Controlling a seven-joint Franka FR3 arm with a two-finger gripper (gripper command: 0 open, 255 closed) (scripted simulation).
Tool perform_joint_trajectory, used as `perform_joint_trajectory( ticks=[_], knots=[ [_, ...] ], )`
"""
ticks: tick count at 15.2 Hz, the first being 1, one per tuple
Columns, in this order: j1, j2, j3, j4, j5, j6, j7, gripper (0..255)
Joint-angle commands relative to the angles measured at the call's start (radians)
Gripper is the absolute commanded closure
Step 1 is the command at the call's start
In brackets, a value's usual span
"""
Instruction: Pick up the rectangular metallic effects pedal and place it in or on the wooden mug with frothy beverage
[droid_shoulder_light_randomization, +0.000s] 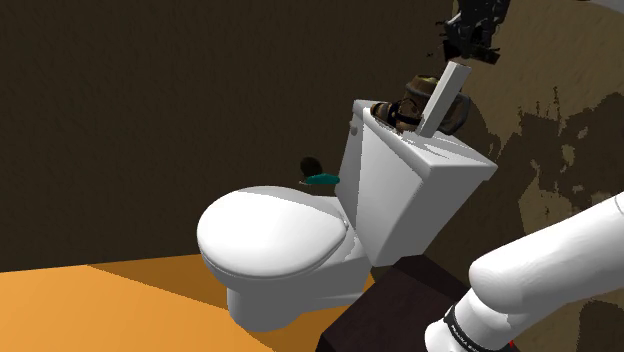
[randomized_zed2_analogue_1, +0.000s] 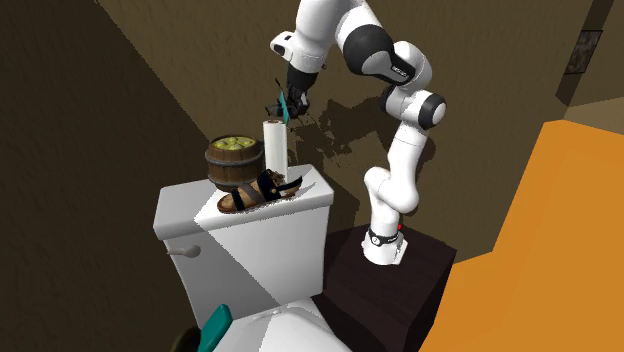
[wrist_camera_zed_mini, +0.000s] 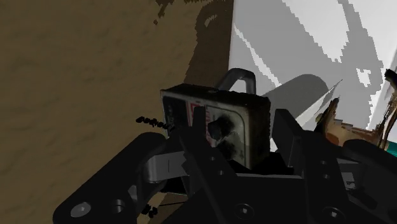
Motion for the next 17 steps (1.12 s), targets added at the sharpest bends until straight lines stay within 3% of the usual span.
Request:
perform_joint_trajectory(
  ticks=[1, 6, 11, 12, 17],
  knots=[
    [-0.014, 0.039, -0.025, 0.029, -0.014, 0.031, -0.031, 255],
    [-0.052, 0.171, -0.073, 0.162, -0.047, 0.079, -0.11, 255],
    [-0.086, 0.344, -0.108, 0.369, -0.079, 0.097, -0.198, 255],
    [-0.086, 0.349, -0.109, 0.376, -0.08, 0.097, -0.201, 255],
    [-0.099, 0.275, -0.12, 0.206, -0.044, 0.183, -0.153, 255]
  ],
)
